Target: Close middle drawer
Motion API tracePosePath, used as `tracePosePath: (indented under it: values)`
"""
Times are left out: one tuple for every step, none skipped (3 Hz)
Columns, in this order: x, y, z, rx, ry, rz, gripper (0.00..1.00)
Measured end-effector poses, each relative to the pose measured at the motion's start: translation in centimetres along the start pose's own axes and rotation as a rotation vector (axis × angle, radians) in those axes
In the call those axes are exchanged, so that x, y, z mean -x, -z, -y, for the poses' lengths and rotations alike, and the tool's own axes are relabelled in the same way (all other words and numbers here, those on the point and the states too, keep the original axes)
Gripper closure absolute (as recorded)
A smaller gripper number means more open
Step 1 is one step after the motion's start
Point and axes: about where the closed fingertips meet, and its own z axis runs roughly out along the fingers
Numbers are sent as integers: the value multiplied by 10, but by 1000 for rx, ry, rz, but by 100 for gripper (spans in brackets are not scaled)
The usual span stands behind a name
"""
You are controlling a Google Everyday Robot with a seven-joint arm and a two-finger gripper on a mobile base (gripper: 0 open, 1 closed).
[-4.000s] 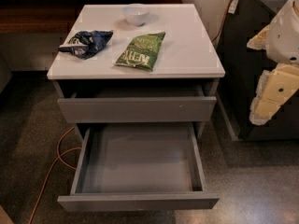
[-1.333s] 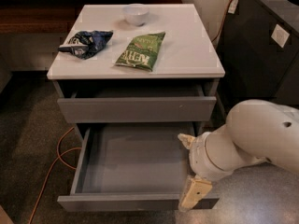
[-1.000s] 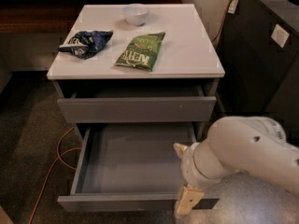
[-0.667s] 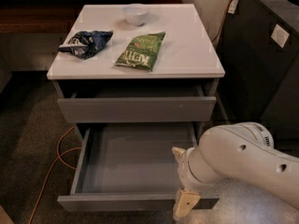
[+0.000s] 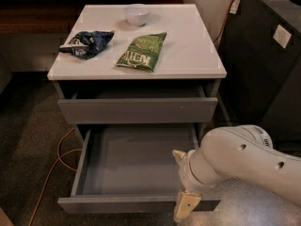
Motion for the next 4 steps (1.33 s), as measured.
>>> tracePosePath:
  values:
    - [-7,-35,4,33,-7,41,0]
    - [-14,-88,4,66,-2,69,3]
    - [-15,-135,-2,118,10,94,34]
    - [-13,-158,-7,143,16,111,57]
